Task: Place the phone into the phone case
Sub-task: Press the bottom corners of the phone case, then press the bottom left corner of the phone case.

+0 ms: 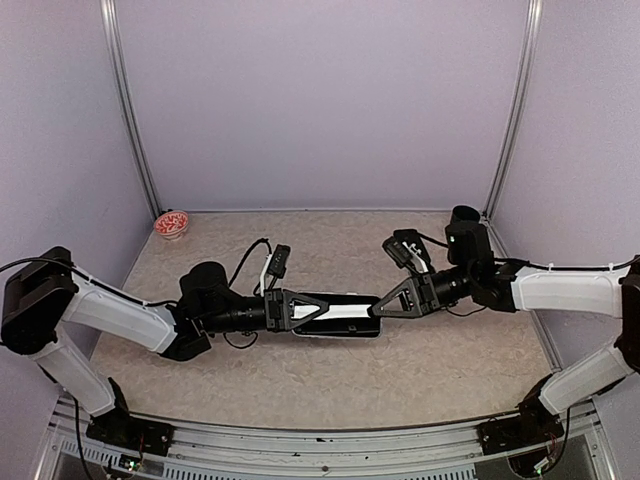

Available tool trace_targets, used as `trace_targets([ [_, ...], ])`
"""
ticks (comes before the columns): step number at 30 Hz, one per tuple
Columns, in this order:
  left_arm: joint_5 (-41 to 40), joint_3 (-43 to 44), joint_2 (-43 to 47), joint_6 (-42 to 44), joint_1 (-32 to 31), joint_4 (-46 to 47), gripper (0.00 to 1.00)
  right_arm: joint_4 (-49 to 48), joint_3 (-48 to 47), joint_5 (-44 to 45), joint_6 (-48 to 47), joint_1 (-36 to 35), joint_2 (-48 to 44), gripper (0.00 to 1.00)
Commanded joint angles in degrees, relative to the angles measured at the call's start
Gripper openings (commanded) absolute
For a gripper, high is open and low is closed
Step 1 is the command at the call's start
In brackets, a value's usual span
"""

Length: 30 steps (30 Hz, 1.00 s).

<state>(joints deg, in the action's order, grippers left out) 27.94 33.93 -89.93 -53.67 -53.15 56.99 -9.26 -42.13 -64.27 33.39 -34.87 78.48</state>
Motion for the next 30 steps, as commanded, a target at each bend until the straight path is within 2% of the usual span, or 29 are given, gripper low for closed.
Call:
trace_targets([
  [1,-1.7,-1.0,2.4,2.4,-0.1,2.4,0.0,-2.0,0.3,0.1,1.1,-0.6,-2.6,0.38],
  [4,-1.6,-1.5,2.9,2.4,-0.2,4.6,0.0,-6.3,2.1,-0.8,4.1,-0.6,-2.7,0.41],
  [11,-2.2,-2.6,3.6,2.1,-0.1,9.0,0.0,-9.6,4.2,0.3,6.0,-1.0,-1.7,0.44],
  [22,-2.3,-3.3,4.0,1.3,-0.2,12.9,0.0,-12.8,4.4,1.3,7.5,-3.5,0.2,0.45],
  [27,-2.6,-3.4,4.5,1.9,-0.2,13.1,0.0,-14.9,4.6,1.4,8.7,-5.6,2.3,0.42],
  [30,-2.7,-3.2,4.7,2.7,-0.5,12.2,0.0,-17.2,4.8,1.2,10.8,-6.3,3.3,0.32],
])
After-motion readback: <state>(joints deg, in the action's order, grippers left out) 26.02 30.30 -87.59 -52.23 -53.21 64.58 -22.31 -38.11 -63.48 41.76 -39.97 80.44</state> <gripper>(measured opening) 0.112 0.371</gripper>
